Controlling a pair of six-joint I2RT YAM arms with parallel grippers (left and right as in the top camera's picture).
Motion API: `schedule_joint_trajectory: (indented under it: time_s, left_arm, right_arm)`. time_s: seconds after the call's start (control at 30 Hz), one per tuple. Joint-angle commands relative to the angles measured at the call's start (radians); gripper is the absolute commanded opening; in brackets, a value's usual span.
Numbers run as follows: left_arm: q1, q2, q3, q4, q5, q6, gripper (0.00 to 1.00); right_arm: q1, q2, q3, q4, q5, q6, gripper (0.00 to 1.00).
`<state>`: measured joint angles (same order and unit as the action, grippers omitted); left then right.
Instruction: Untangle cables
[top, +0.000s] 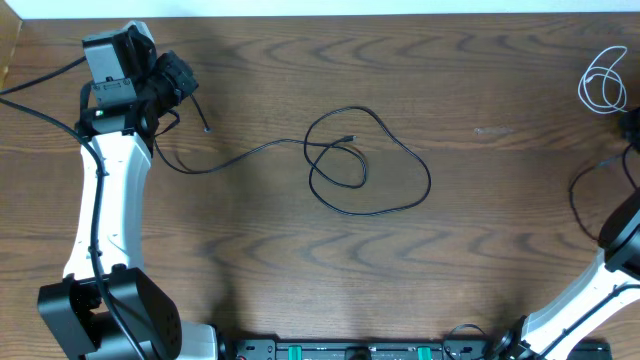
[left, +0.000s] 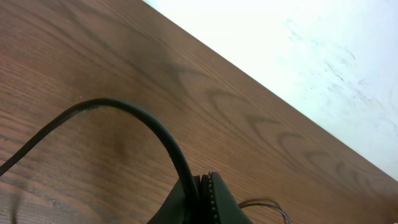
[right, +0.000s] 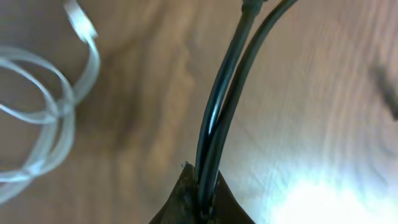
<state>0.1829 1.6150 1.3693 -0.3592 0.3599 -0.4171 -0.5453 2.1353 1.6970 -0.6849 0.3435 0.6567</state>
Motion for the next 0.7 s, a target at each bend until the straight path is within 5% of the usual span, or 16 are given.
schedule_joint_trajectory:
  time_s: [0.0,0.27,0.67]
  left_arm:
    - [0.001,0.013,0.009,0.003,-0.011,0.016,0.08]
    - [0.001,0.013,0.009,0.005,-0.011,0.016,0.08]
    - [0.001,0.013,0.009,0.013,-0.01,0.016,0.08]
  right_arm:
    - [0.006,-0.014,0.007,0.062,0.038,0.054,0.01]
    - [0.021,-0.012,0.007,0.235,0.238,0.164,0.01]
    - [0.005,0.077,0.007,0.46,0.24,0.141,0.06]
